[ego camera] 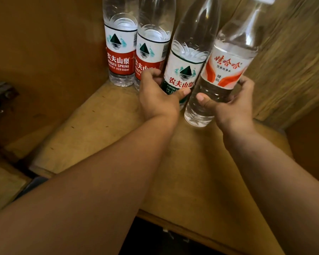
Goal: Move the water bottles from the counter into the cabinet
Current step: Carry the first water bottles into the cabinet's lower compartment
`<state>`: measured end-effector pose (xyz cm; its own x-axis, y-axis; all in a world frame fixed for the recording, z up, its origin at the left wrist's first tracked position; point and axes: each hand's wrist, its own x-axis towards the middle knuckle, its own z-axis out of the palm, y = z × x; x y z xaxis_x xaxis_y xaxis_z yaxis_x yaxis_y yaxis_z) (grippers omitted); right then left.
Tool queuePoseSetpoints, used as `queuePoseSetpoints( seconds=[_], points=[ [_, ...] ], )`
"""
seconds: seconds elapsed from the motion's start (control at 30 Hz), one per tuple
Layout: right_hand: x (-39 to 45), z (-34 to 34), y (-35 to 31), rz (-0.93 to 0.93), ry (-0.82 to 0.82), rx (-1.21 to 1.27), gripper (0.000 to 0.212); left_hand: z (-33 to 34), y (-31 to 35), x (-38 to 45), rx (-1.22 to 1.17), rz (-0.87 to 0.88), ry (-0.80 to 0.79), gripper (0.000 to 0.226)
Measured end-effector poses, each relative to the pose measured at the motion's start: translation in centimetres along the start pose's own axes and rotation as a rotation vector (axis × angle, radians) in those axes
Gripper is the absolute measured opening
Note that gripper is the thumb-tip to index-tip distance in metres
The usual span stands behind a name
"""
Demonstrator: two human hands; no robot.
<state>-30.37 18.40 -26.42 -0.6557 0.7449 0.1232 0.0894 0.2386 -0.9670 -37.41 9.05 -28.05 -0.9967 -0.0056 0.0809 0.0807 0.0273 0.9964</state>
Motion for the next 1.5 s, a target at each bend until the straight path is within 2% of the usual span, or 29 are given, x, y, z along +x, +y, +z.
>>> queuePoseSetpoints(
  seconds=[0.27,0.47,0.67,0.83,0.97,1.1,1.37,1.5],
  points=[
    [0.9,1.0,0.1,0.0,0.054,0.0,0.079,1.2,-0.4,0.4,0.013,0.071,0.086,0.042],
    [1.9,1.1,-0.4,0.014,-0.008,-0.016,0.077,1.8,-0.2,1.1,0.011,0.042,0.112,0.041],
    [2.6,1.5,-0.5,0.005,0.0,-0.026,0.076,2.3,0.0,1.4,0.059,0.027,0.169,0.047],
    [3.0,1.5,-0.7,-0.007,0.008,-0.054,0.075,2.4,0.1,1.7,0.102,0.01,0.149,0.038],
    [2.8,1.2,-0.6,0.004,0.002,-0.026,0.064,2.2,0.0,1.8,0.1,0.022,0.144,0.033],
    [2.8,1.0,-0.7,-0.013,-0.029,-0.028,0.06,2.1,0.0,1.8,0.116,0.033,0.152,0.036],
    [3.1,1.5,-0.2,0.012,0.005,-0.037,0.064,1.8,0.1,1.8,0.147,0.013,0.134,0.039],
    [2.6,1.1,-0.7,0.045,-0.033,-0.072,0.073,1.5,0.6,1.3,0.121,-0.034,0.034,0.042]
  ],
)
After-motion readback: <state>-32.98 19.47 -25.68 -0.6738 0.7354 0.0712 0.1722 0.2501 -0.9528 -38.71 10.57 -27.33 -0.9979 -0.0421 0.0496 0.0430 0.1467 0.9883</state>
